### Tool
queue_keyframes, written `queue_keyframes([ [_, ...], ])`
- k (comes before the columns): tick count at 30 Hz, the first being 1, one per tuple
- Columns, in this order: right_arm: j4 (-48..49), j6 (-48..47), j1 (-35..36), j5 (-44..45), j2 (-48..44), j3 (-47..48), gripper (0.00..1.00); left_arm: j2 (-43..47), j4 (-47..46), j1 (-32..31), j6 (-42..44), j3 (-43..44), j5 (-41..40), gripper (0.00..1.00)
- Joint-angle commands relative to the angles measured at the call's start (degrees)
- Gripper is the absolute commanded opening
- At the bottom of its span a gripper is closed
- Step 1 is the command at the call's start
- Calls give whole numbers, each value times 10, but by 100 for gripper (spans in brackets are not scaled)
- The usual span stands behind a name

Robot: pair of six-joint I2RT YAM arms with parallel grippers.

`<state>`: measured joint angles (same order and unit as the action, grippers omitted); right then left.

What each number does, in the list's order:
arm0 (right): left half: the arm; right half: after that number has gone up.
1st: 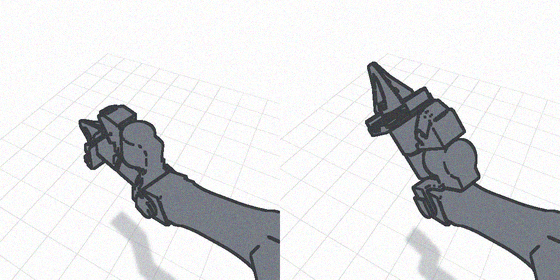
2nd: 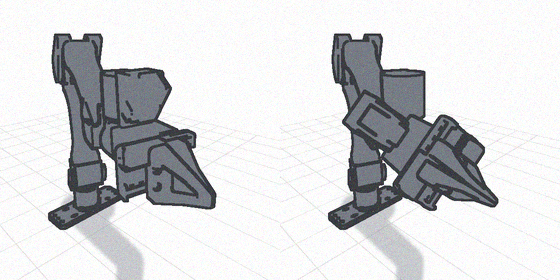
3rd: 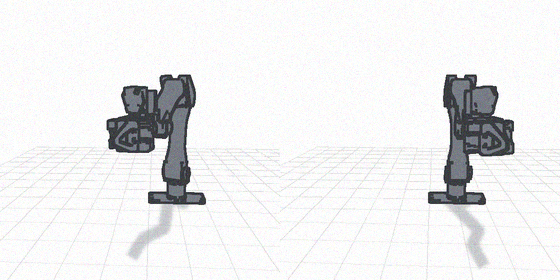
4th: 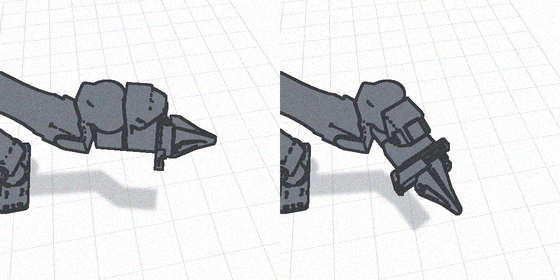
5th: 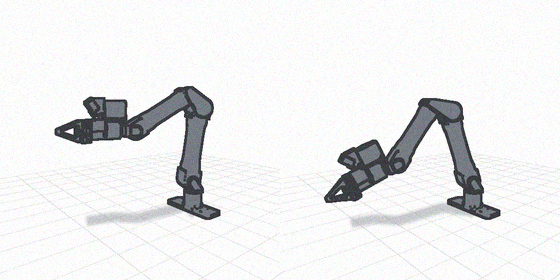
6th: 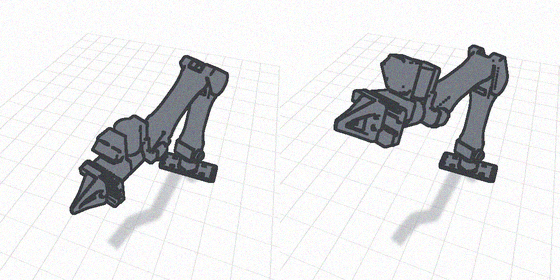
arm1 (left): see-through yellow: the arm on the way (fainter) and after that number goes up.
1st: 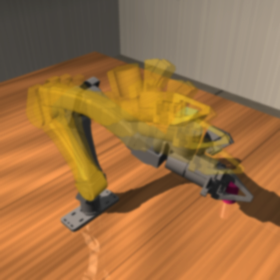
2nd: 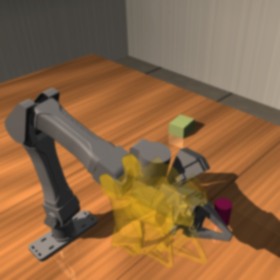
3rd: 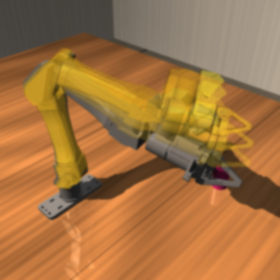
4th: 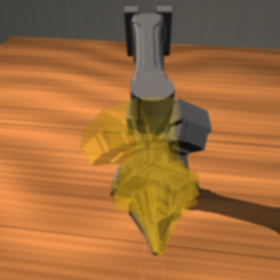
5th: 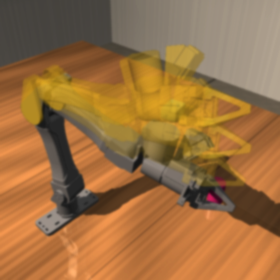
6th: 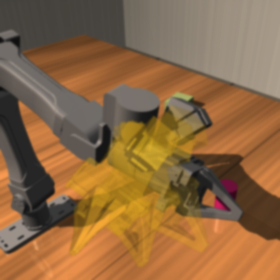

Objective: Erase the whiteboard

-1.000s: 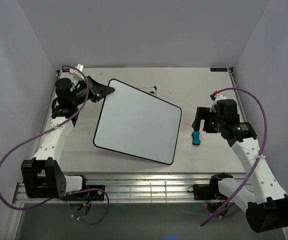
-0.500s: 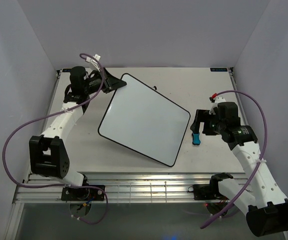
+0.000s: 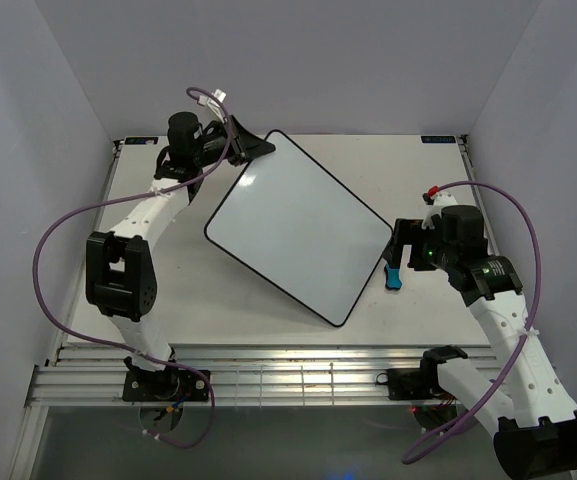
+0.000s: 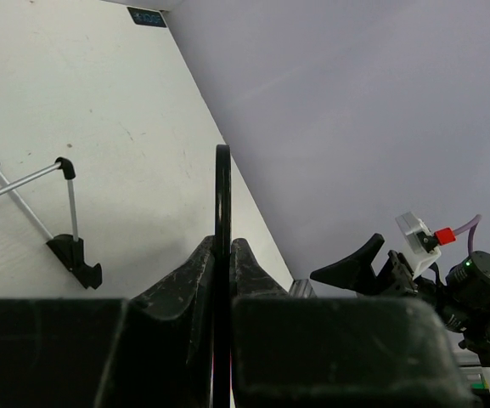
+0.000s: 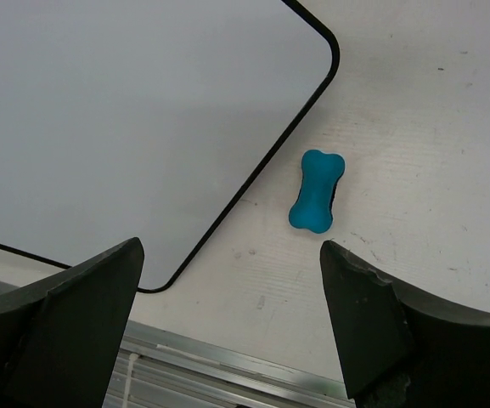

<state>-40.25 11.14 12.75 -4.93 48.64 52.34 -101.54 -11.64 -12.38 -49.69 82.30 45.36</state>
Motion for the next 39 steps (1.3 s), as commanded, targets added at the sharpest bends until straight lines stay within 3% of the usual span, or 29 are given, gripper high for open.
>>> queue_keyframes([
  [1, -1, -14, -3, -5, -10, 27, 90, 12, -71, -5, -35, 68, 19, 0],
  [10, -4, -16, -3, -9, -17, 23, 90, -50, -71, -5, -138, 147, 41, 0],
  [15, 7, -16, -3, 0, -22, 6, 90, -29, -86, -5, -122, 132, 32, 0],
  [20, 26, -27, -3, -66, -50, 9, 90, 9, -134, -5, -101, 103, 46, 0],
  [27, 15, -54, -3, -108, -56, 62, 90, 35, -225, -7, -151, 81, 59, 0],
  [31, 1, -95, -4, -175, -44, 108, 92, 74, -290, -12, -155, 27, 57, 0],
  [35, -19, -108, -3, -184, -10, 159, 94, 104, -317, -12, -153, -35, 58, 0],
  [39, 57, -140, -3, -179, -14, 157, 98, 139, -376, -13, -144, -119, 69, 0],
])
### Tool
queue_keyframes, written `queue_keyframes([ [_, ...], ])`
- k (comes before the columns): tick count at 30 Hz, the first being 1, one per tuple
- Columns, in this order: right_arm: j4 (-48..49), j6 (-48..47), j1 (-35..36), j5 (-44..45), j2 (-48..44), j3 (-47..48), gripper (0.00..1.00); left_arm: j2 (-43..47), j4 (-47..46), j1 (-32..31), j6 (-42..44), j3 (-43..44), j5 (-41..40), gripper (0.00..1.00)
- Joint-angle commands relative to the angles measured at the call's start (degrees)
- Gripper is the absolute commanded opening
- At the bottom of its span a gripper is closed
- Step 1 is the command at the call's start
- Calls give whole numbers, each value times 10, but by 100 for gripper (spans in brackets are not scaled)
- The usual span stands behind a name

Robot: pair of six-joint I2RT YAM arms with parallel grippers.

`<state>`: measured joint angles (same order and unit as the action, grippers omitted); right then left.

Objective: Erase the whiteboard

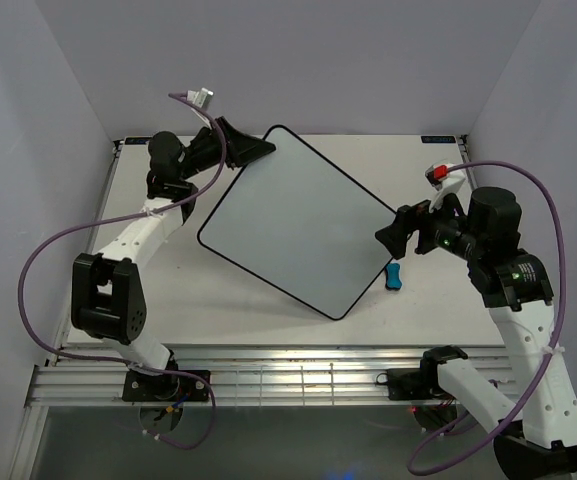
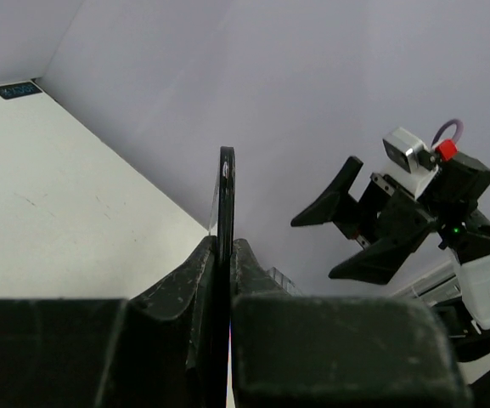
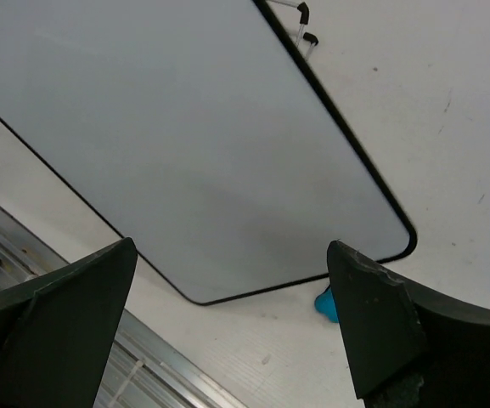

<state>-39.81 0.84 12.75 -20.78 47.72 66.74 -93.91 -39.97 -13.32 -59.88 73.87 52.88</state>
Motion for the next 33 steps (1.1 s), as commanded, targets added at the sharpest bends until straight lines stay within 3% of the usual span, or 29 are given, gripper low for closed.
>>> queue_keyframes([
  [1, 61, -59, -3, -31, -2, 20, 97, 72, -106, -4, -39, -50, -3, 0],
  [5, 27, -127, -3, -81, 80, 112, 97, 111, -132, -4, -24, -117, -8, 0],
  [9, -70, -189, -3, -142, 182, 192, 100, 135, -140, -5, -22, -155, -24, 0],
  [14, -131, -246, -3, -269, 253, 204, 94, 144, -146, -4, -22, -173, -23, 0],
  [20, -149, -269, -2, -282, 318, 220, 91, 153, -150, -2, -19, -181, -16, 0],
  [28, -195, -319, 43, -349, 412, 233, 79, 145, -207, -1, -59, -196, -4, 0],
  [31, -235, -363, 70, -370, 437, 250, 68, 147, -213, 2, -65, -200, -3, 0],
  [33, -250, -393, 75, -404, 439, 242, 28, 147, -213, 8, -67, -201, 0, 0],
])
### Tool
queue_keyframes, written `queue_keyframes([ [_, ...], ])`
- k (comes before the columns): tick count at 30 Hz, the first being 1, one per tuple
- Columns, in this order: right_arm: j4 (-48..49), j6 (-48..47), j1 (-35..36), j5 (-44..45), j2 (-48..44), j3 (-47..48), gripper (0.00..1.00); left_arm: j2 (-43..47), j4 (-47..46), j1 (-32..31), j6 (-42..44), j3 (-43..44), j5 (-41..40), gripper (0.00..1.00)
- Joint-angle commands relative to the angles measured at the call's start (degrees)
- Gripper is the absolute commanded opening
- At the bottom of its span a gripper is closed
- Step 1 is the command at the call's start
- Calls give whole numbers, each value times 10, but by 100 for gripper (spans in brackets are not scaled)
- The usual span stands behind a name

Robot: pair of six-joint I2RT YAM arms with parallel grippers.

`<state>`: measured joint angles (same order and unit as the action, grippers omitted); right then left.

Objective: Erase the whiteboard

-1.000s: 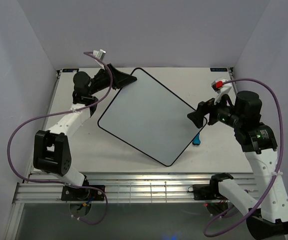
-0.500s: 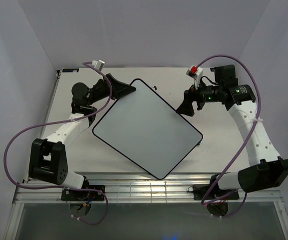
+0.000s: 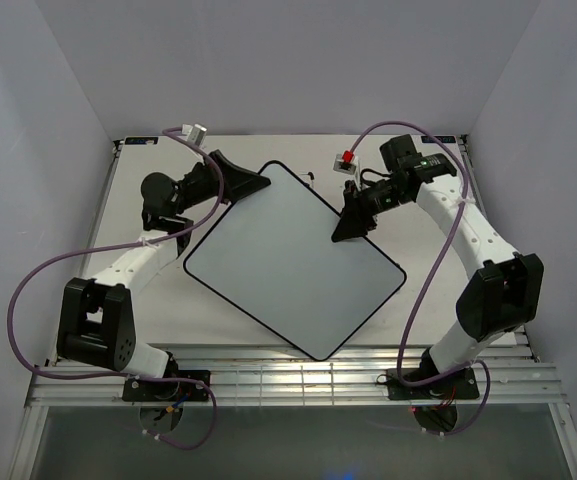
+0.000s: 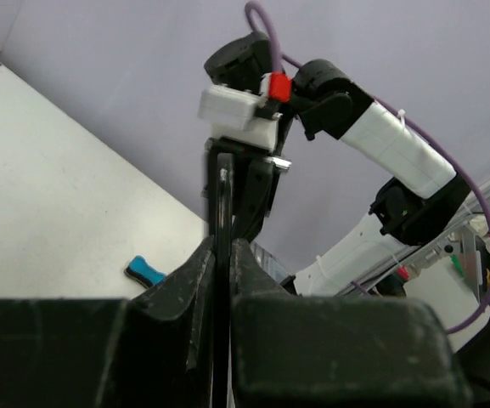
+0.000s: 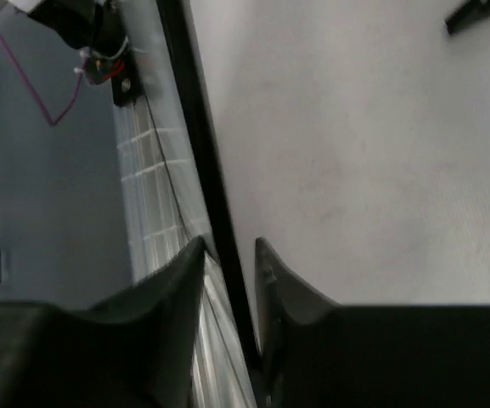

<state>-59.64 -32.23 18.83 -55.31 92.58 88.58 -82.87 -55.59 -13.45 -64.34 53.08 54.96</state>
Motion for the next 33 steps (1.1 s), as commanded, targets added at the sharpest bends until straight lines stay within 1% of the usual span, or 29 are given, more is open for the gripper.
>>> queue_keyframes([
  [1, -59, -72, 13, -61, -12, 19, 8, 38, -57, 11, -22, 7, -20, 0],
  [3, -44, -59, 13, -45, -19, -5, 8, 39, -57, 19, -23, 6, -18, 0],
  [6, -15, -29, 13, -8, -37, -10, 8, 44, -55, 32, -11, 6, -12, 0],
  [8, 2, -23, 13, 13, -57, -5, 8, 50, -26, 43, 15, 15, -8, 0],
  [9, 8, -5, 13, 20, -63, -5, 8, 50, -9, 46, 32, 23, -4, 0],
  [10, 9, -2, 13, 25, -72, 4, 8, 53, 13, 47, 54, 32, 4, 18],
  [11, 6, 0, 13, 23, -74, 9, 8, 54, 62, 48, 107, 50, 5, 29],
  [13, 5, 9, 15, 25, -82, 20, 8, 56, 100, 48, 158, 64, 6, 55],
  [14, 6, 12, 16, 33, -85, 22, 8, 56, 128, 48, 183, 78, 10, 77],
  [15, 11, 18, 18, 38, -89, 21, 8, 55, 148, 49, 248, 89, 14, 85],
  [16, 17, 36, 22, 43, -99, 17, 8, 54, 174, 50, 286, 102, 17, 93],
  [17, 21, 41, 24, 46, -103, 12, 8, 48, 243, 55, 327, 122, 28, 97],
  [18, 23, 44, 26, 44, -107, 10, 8, 33, 286, 59, 415, 173, 65, 98],
  [19, 23, 48, 35, 43, -116, 9, 8, 23, 332, 63, 459, 200, 87, 98],
  [20, 25, 52, 41, 49, -121, 6, 8, 11, 421, 74, 500, 227, 122, 98],
  [21, 29, 57, 47, 51, -128, 5, 8, -12, 460, 79, 535, 273, 137, 98],
  [22, 29, 59, 58, 52, -140, 3, 8, -26, 507, 84, 600, 298, 164, 98],
  [23, 29, 62, 65, 54, -146, 4, 8, -40, 609, 89, 632, 322, 195, 98],
  [24, 13, 60, 71, 59, -150, 9, 8, -58, 648, 91, 667, 350, 254, 98],
  [25, 7, 59, 74, 65, -159, 12, 8, -62, 683, 92, 713, 355, 281, 98],
  [26, 4, 62, 74, 74, -167, 13, 8, -62, 732, 102, 734, 356, 302, 98],
  [28, 7, 73, 76, 85, -193, 6, 8, -43, 739, 126, 746, 325, 348, 98],
  [30, 3, 77, 78, 95, -205, -1, 8, -21, 713, 133, 740, 286, 404, 98],
  [31, 7, 79, 80, 98, -215, -6, 8, 14, 591, 133, 710, 223, 425, 98],
  [32, 7, 80, 82, 103, -220, -9, 8, 34, 448, 134, 531, 175, 452, 98],
  [33, 7, 83, 84, 108, -222, -14, 8, 52, 319, 133, 427, 130, 471, 98],
])
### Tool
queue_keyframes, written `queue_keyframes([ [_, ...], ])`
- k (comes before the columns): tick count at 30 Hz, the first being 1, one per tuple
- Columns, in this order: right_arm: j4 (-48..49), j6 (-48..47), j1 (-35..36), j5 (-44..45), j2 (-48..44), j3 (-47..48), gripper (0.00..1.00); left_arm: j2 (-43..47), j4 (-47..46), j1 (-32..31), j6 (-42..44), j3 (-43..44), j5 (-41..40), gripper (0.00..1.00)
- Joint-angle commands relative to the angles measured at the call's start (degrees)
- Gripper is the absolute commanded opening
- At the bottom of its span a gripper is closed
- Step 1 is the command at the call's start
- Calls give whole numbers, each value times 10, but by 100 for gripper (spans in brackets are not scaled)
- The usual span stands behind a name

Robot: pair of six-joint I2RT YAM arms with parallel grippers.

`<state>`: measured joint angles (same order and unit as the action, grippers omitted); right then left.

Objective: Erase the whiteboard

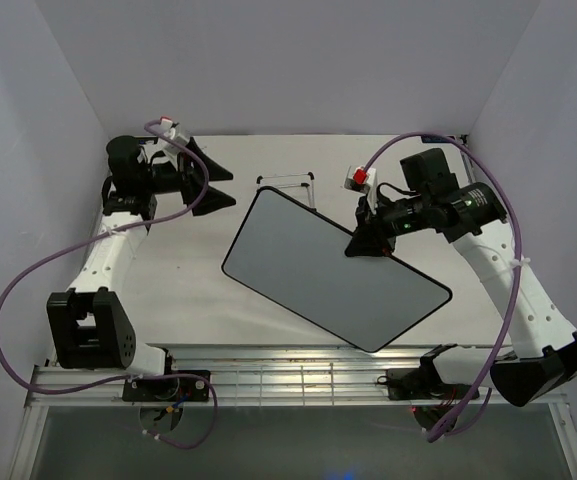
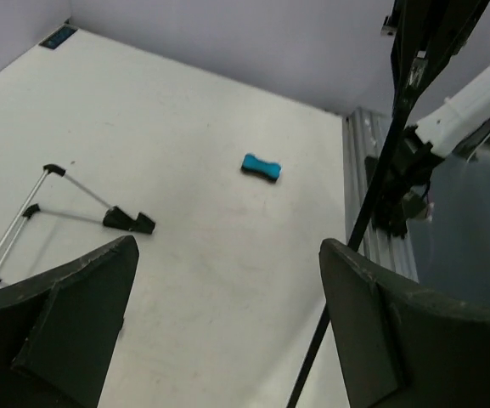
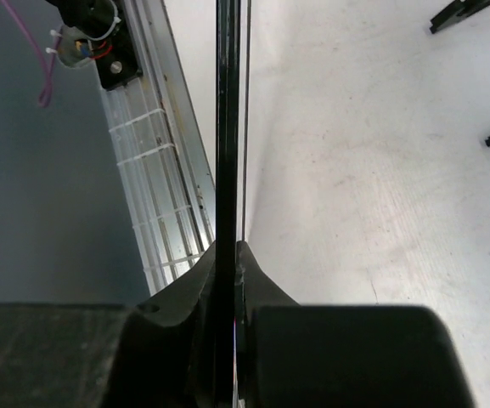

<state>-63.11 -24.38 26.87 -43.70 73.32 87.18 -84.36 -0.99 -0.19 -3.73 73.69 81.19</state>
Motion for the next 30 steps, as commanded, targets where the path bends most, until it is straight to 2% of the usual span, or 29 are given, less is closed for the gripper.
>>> queue_keyframes([
  [1, 41, 6, 5, -4, -33, -1, 8, 100, -366, 0, -244, -131, 202, 98],
  [6, 35, 1, 12, -27, -40, -4, 8, 150, -365, -14, -261, -136, 195, 98],
  [9, 44, 5, 14, -43, -46, -3, 8, 136, -366, -25, -279, -116, 169, 98],
  [14, 47, 5, 20, -81, -39, 27, 8, 103, -368, -52, -287, -111, 172, 98],
  [23, 19, 7, 40, -57, -13, 81, 8, 94, -368, -77, -298, -139, 198, 97],
  [27, 4, -2, 43, -46, -3, 99, 8, 107, -367, -94, -303, -159, 199, 86],
  [28, 4, -3, 43, -45, 0, 102, 8, 111, -367, -98, -303, -165, 195, 78],
  [30, -3, -7, 45, -50, 8, 108, 8, 116, -367, -104, -311, -174, 195, 77],
])
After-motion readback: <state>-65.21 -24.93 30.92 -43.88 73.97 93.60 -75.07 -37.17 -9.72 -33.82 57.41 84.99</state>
